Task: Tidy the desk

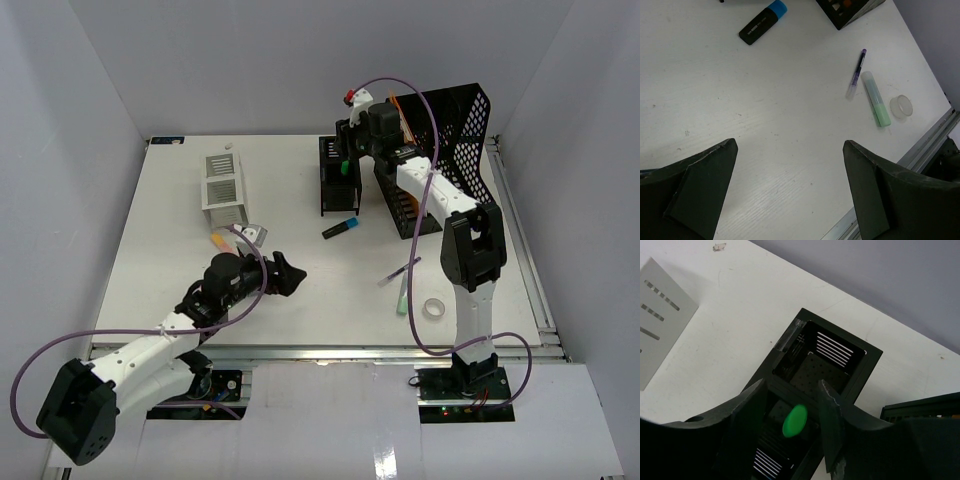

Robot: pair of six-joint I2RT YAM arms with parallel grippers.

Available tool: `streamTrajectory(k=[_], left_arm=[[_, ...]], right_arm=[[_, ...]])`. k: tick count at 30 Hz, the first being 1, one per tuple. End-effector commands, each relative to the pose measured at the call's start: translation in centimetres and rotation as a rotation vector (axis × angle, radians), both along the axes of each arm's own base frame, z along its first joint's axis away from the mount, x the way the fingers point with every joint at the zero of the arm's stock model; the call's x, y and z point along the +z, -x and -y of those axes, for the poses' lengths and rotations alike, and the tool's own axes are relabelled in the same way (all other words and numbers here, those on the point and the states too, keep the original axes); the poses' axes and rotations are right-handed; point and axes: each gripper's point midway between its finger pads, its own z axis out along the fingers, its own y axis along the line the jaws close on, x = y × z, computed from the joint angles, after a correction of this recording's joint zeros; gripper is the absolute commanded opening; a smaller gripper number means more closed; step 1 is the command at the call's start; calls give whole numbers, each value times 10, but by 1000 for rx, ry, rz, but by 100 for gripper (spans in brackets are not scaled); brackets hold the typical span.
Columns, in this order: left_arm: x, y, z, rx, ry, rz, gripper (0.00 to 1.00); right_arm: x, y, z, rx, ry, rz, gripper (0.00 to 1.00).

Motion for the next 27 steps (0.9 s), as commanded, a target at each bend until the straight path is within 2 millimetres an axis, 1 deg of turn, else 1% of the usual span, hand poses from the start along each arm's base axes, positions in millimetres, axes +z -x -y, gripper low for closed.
streamTrajectory(k=[1, 2, 3, 4, 5, 6, 7, 9, 10, 11, 12, 13, 15, 17, 18, 19, 20, 21, 23, 24, 27], left_arm=[[22, -16, 18, -56, -3, 62, 95], [21, -20, 24, -77, -20, 60, 93], [31, -24, 32, -110, -17, 77, 89], [31, -29, 37, -132, -40, 86, 87], [31, -35, 43, -156, -62, 90, 84], [30, -40, 49, -181, -83, 90, 82], [30, -44, 55, -208, -98, 93, 81], [21, -55, 65, -244, -146, 81, 78], [17, -63, 70, -262, -170, 80, 77], [10, -72, 76, -281, -201, 83, 77], [-2, -78, 80, -304, -238, 74, 76], [-15, -82, 82, -325, -274, 63, 76], [-27, -96, 89, -352, -329, 63, 76], [-28, -110, 95, -360, -364, 78, 75], [-37, -112, 94, -373, -397, 85, 75], [-35, -121, 97, -368, -415, 102, 75], [-42, -129, 99, -371, -443, 106, 75], [-48, -136, 101, -374, -466, 109, 74], [-63, -147, 100, -358, -506, 99, 73], [-61, -153, 101, -343, -514, 113, 72], [-70, -168, 101, -311, -549, 122, 72]], right_arm=[[28, -3, -1, 16, -7, 105, 64], [33, 1, -1, 24, -5, 112, 72], [42, 7, 0, 38, -10, 122, 77], [53, 13, 0, 50, -14, 137, 78], [63, 23, 1, 78, -11, 148, 82], [71, 37, 2, 121, -2, 154, 89], [79, 50, 3, 167, 8, 173, 92], [92, 94, 2, 364, 27, 215, 96], [94, 122, 4, 470, 18, 222, 96], [94, 157, 10, 579, -5, 220, 96], [101, 185, 16, 661, -19, 241, 96], [105, 208, 23, 717, -23, 265, 96], [85, 242, 36, 775, -9, 258, 96], [47, 274, 52, 834, -29, 182, 95], [59, 279, 56, 839, -25, 229, 95], [45, 295, 65, 848, -25, 232, 95], [34, 302, 73, 849, -43, 217, 94], [27, 310, 79, 851, -59, 211, 94], [25, 324, 86, 875, -101, 213, 93], [20, 331, 88, 888, -126, 205, 93], [15, 334, 95, 872, -131, 226, 93]])
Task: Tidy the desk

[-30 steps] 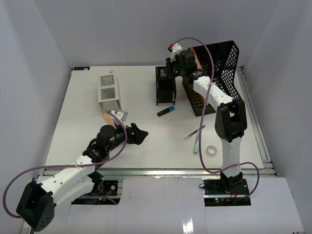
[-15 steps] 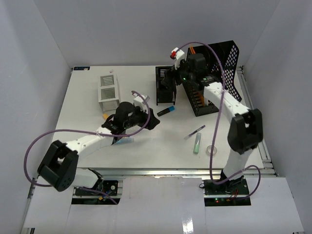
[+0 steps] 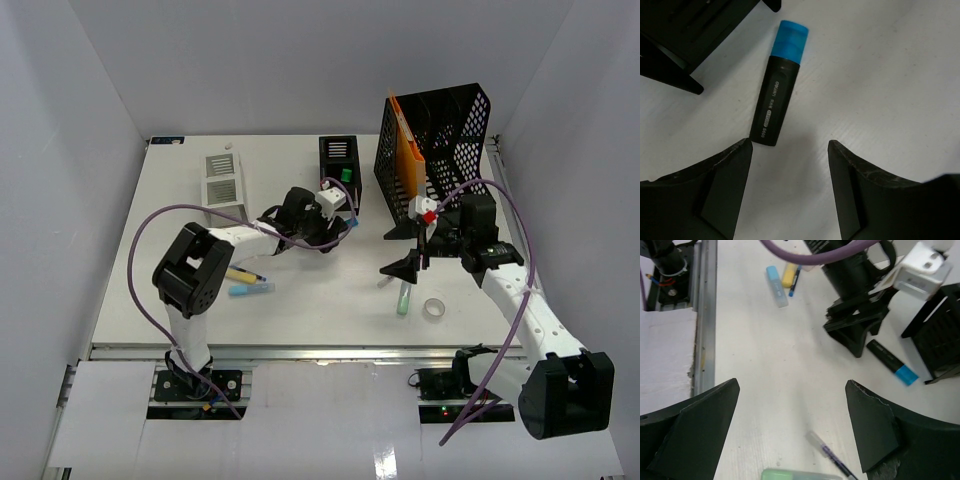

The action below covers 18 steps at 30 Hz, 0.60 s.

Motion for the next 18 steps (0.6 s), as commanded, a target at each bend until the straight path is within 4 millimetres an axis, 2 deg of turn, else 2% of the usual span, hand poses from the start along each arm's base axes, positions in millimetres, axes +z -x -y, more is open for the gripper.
streamTrajectory(k=[1, 4, 8, 12, 16, 18], left_arm=[[9, -29, 1, 19, -55, 109, 72], [9, -43, 9, 18, -63, 122, 72], [-3, -54, 17, 7, -80, 104, 71], [-15, -54, 24, -21, -85, 66, 58], [-21, -46, 23, -29, -84, 42, 49], [-23, -37, 19, -32, -85, 26, 38]], right_arm=[[10, 19, 5, 81, -78, 60, 93], [10, 22, 8, 87, -91, 53, 93], [7, 21, 12, 75, -95, 43, 93], [6, 19, 16, 62, -101, 43, 93], [6, 18, 19, 52, -103, 41, 93], [5, 17, 20, 46, -102, 33, 93]])
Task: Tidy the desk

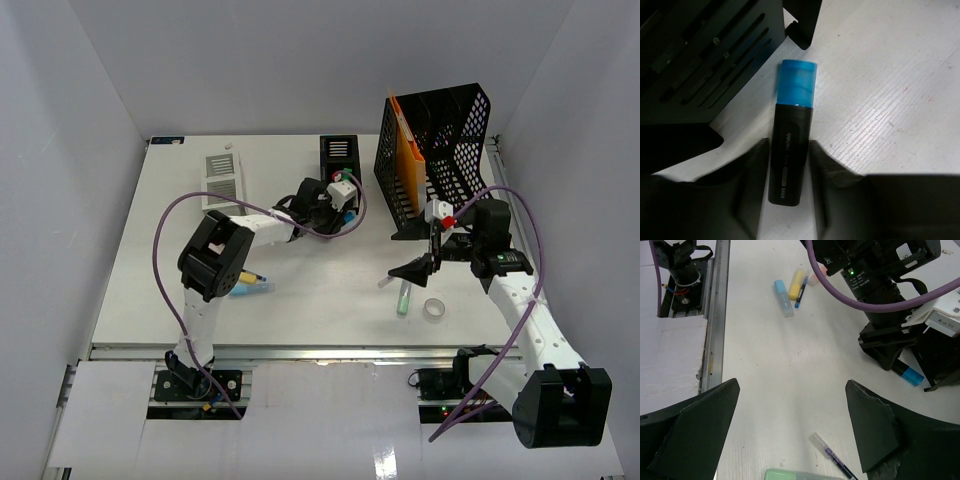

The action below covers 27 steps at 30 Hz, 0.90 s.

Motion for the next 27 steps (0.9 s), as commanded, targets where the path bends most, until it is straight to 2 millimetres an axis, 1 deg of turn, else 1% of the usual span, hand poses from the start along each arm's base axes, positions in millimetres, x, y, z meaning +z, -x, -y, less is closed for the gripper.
streamTrajectory(k=[1, 3, 4, 6, 8, 11, 12, 14, 15, 16, 17, 19, 20, 22, 23, 25, 27], left_arm=[[11, 19, -1, -28, 16, -27, 34], [17, 28, -5, -28, 24, -32, 25], [17, 36, -8, -26, 27, -44, 21], [39, 44, -7, -22, 80, -26, 17], [45, 59, -9, -12, 124, -45, 15], [96, 83, -8, -2, 296, -24, 12], [111, 95, -8, -7, 366, -26, 11], [130, 117, -9, -20, 483, -33, 10], [134, 127, -10, -23, 525, -38, 10], [135, 138, -10, -36, 561, -41, 10], [137, 147, -9, -41, 598, -47, 9], [146, 159, -8, -37, 663, -61, 9], [146, 164, -7, -41, 683, -59, 9], [149, 172, -1, -50, 716, -57, 9], [151, 174, 2, -53, 728, -57, 9], [152, 175, 9, -55, 741, -52, 9], [155, 176, 14, -58, 751, -48, 9]], right_arm=[[4, 2, 1, 19, -20, 36, 93], [3, 1, 3, 8, -16, 31, 93], [1, 0, 3, 2, -14, 23, 93], [-3, -4, 4, -28, -4, -6, 92], [-7, -11, 5, -73, -1, -47, 92], [-16, -28, 6, -188, 46, -125, 86], [-21, -28, 3, -195, 63, -163, 84], [-28, -39, 3, -277, 113, -209, 83], [-28, -41, 0, -293, 114, -247, 83], [-28, -45, -3, -327, 112, -305, 83], [-25, -51, -4, -372, 104, -350, 83], [-20, -63, -5, -465, 76, -426, 84], [-14, -69, -6, -507, 53, -452, 87], [2, -76, -14, -548, 14, -466, 96], [9, -77, -18, -555, -8, -481, 98], [21, -78, -25, -545, -63, -533, 94], [27, -83, -31, -546, -106, -588, 95]])
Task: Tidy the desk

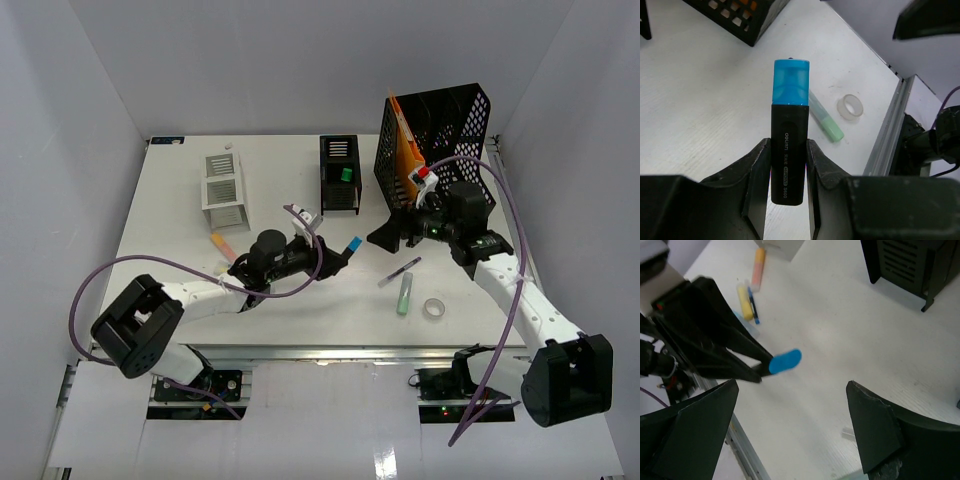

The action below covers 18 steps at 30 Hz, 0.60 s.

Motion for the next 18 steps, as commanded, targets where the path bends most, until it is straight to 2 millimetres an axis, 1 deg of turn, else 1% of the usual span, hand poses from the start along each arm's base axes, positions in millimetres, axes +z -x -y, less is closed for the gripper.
streamTrajectory(k=[1, 4, 7, 13, 18], left_arm=[[36, 1, 18, -3, 132, 49, 9], [39, 2, 26, -5, 147, 55, 9], [45, 1, 31, -7, 160, 67, 9], [42, -2, 42, -20, 148, 64, 9], [42, -8, 48, -20, 142, 72, 9]], right_arm=[[42, -26, -14, -125, -161, -71, 96], [27, -35, -15, -174, -180, -147, 98], [14, -39, -16, -193, -187, -172, 100], [8, -37, -25, -155, -221, -237, 86], [-2, -32, -25, -160, -225, -270, 79]])
